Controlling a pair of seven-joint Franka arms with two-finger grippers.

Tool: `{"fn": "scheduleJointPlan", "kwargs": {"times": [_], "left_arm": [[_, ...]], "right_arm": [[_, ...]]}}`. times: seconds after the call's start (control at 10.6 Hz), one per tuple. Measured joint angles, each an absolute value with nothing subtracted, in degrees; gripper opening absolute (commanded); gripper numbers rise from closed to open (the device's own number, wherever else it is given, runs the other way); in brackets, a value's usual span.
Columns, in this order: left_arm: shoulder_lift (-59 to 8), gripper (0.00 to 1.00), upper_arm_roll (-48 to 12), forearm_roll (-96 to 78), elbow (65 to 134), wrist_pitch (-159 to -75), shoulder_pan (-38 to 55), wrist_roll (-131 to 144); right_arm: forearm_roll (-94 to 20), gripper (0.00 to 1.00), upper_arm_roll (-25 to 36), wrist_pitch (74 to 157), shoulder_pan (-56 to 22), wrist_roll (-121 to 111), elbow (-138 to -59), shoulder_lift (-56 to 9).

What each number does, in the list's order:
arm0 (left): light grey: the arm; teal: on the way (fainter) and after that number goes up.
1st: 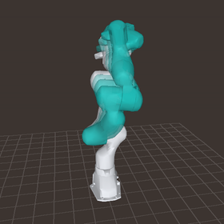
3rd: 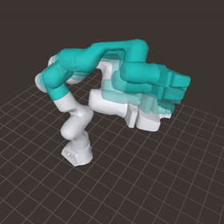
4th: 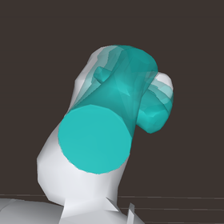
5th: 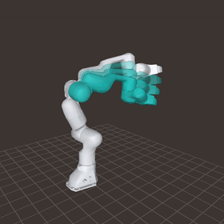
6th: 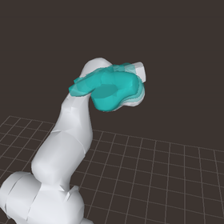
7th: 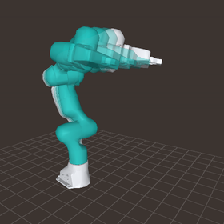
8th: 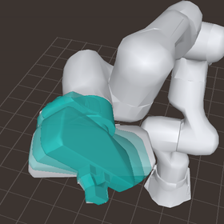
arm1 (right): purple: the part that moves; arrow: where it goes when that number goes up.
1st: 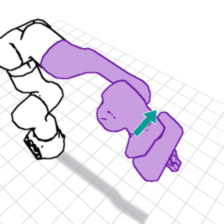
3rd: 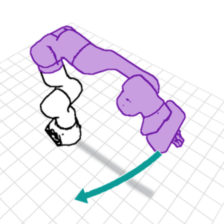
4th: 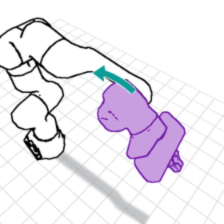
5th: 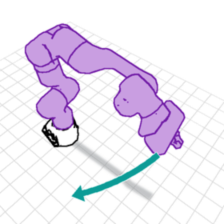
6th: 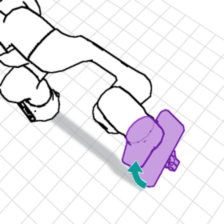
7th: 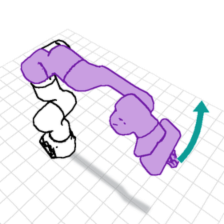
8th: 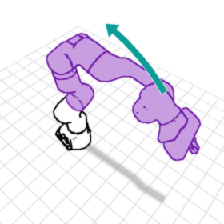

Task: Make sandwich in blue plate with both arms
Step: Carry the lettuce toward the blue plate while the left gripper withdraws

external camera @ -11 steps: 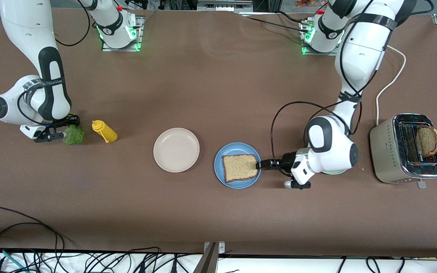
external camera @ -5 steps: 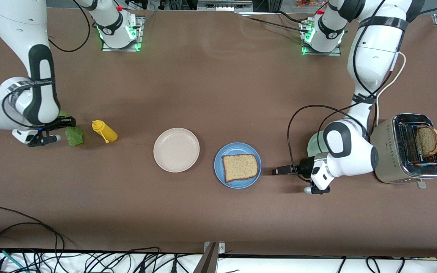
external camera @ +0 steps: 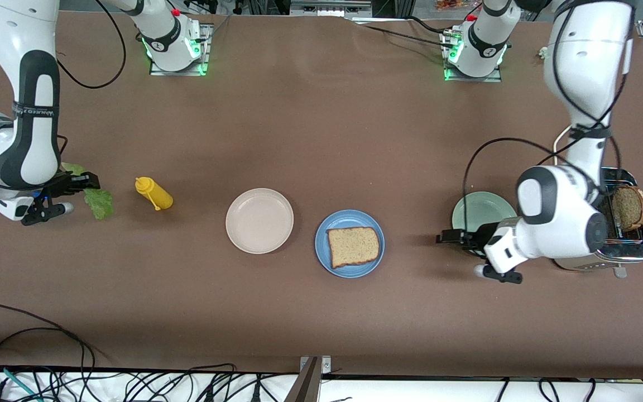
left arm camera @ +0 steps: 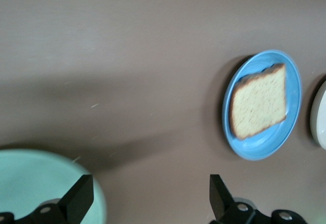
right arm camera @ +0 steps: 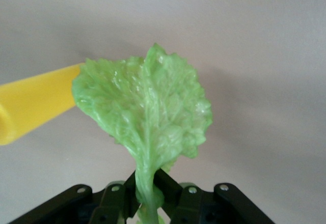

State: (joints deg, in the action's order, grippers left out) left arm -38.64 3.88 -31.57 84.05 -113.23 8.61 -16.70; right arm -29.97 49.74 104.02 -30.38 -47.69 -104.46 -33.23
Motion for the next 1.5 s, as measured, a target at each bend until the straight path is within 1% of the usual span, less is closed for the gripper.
{"fn": "scheduleJointPlan", "kwargs": {"times": [0.09, 0.38, 0.56, 0.75, 0.94, 1.13, 1.32, 1.5], "left_arm": [[-36.8, 1.00, 4.1, -27.6, 84.1, -111.0, 7.4, -17.0], [-31.3, 1.00, 5.0, -15.4, 84.1, -105.8, 5.5, -19.1], [-28.4, 1.00, 5.4, -12.6, 84.1, -102.7, 3.7, -22.2], [-26.0, 1.00, 6.6, -10.0, 84.1, -100.3, 2.2, -25.3], [-22.8, 1.00, 6.8, -7.6, 84.1, -96.2, 1.6, -25.4], [-19.1, 1.00, 6.8, -6.5, 84.1, -92.1, 0.3, -25.3], [-16.1, 1.00, 6.9, -5.0, 84.1, -89.3, -1.3, -23.4], [-12.8, 1.00, 6.7, -3.6, 84.1, -85.3, -1.7, -18.2]], "right_arm": [[-29.6, 0.00, 53.3, 102.3, -34.5, -47.7, -103.4, -33.2], [-29.3, 0.00, 67.7, 95.6, -51.7, -47.6, -100.8, -33.1], [-29.5, 0.00, 73.1, 89.4, -57.8, -47.6, -96.6, -33.0], [-33.9, 0.00, 74.7, 83.9, -59.5, -47.5, -90.6, -32.9], [-39.1, 0.00, 74.7, 82.9, -60.7, -47.3, -86.8, -32.9], [-41.7, 0.00, 74.6, 83.0, -63.6, -45.3, -82.2, -33.1], [-43.4, 0.00, 72.9, 85.6, -66.5, -43.8, -78.3, -33.2], [-43.6, 0.00, 69.5, 91.6, -68.8, -42.2, -77.2, -33.4]]}}
